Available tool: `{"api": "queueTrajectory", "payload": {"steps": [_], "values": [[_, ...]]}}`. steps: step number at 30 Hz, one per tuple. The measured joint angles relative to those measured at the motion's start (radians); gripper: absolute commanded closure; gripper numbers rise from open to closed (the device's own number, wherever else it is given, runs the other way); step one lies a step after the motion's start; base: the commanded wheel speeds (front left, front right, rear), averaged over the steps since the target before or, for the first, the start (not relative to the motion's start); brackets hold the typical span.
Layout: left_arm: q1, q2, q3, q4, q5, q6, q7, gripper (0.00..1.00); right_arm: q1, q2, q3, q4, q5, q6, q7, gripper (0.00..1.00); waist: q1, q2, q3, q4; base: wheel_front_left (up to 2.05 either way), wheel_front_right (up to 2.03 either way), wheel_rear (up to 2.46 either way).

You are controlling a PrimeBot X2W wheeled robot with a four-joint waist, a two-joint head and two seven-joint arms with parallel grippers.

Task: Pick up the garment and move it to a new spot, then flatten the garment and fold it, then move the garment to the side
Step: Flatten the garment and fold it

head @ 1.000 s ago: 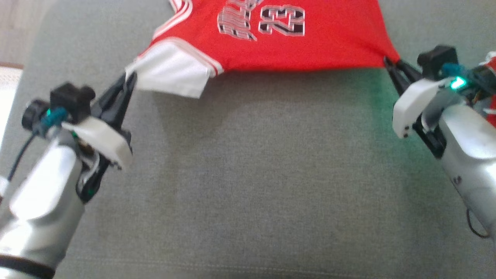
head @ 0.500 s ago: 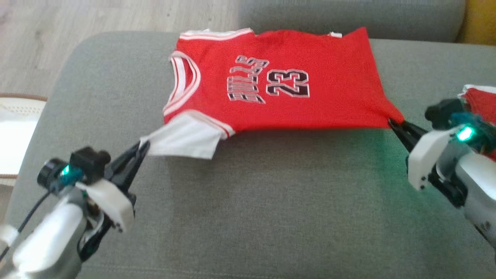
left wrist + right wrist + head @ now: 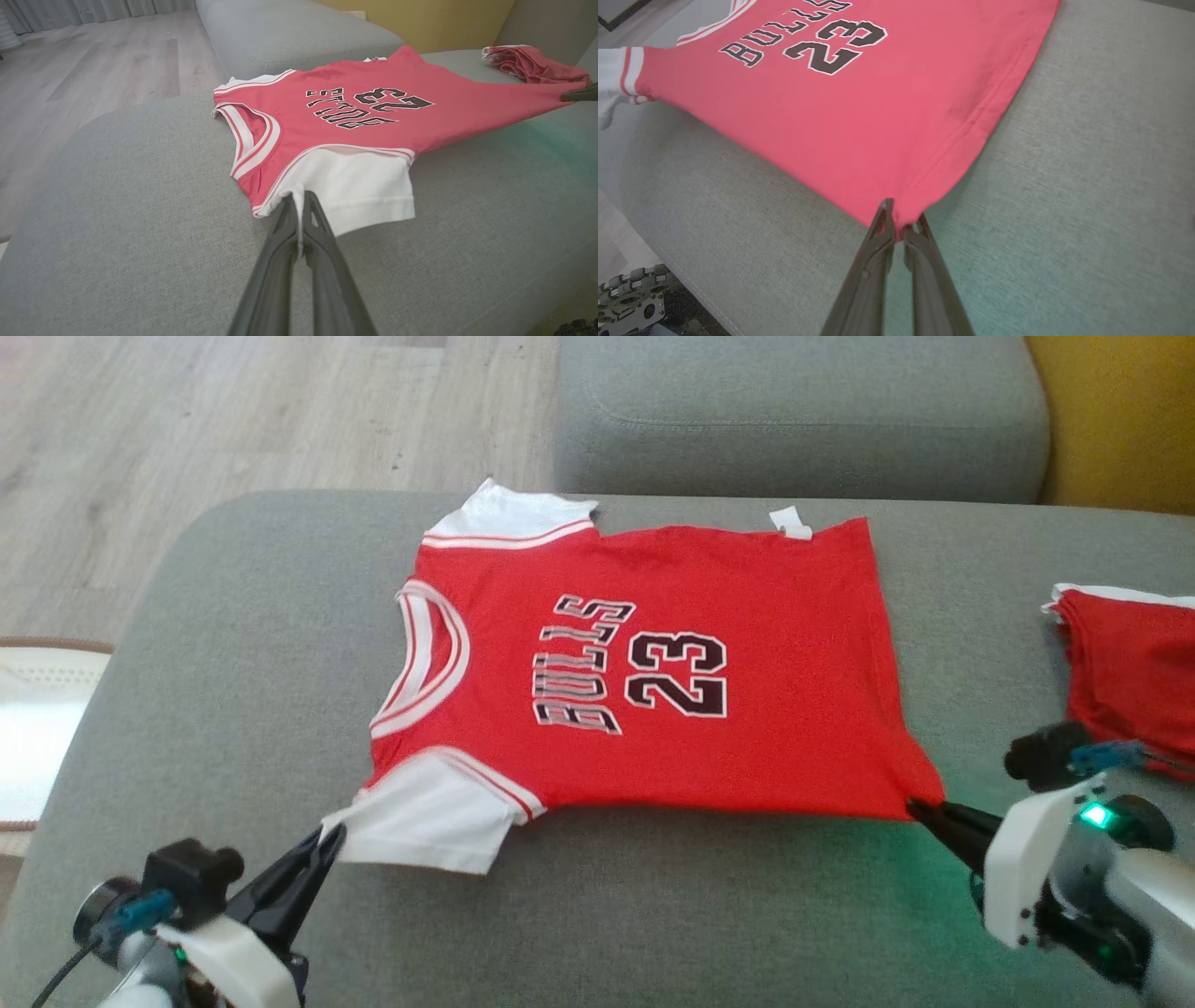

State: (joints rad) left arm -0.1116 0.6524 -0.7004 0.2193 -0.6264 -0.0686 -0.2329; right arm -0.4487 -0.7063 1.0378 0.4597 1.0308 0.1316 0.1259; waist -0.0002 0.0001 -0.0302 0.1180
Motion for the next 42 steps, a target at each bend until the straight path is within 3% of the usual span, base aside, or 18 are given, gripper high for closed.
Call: {"api": "queueTrajectory", "payload": {"steps": [7, 18, 42], "values": [[0.012, 0.031, 0.02, -0.1, -0.01, 0.042, 0.021, 1.0, 0.009, -0.036, -0.08, -0.058, -0.023, 0.0, 0.04, 1.0, 0.0, 0.0, 0.023, -0.01, 0.0, 0.0, 0.0], [-0.112, 0.034, 0.041, -0.106, -0.006, 0.049, 0.056, 1.0, -0.022, 0.006, -0.219, -0.084, -0.076, 0.0, 0.181, 1.0, 0.0001, -0.0001, 0.114, -0.019, 0.0, 0.0, 0.0], [-0.476, -0.074, -0.008, 0.201, 0.046, -0.039, 0.089, 1.0, -0.13, 0.154, -0.416, -0.021, -0.188, 0.0, 0.365, 1.0, 0.0002, -0.0001, 0.264, -0.04, 0.0, 0.0, 0.0]]}}
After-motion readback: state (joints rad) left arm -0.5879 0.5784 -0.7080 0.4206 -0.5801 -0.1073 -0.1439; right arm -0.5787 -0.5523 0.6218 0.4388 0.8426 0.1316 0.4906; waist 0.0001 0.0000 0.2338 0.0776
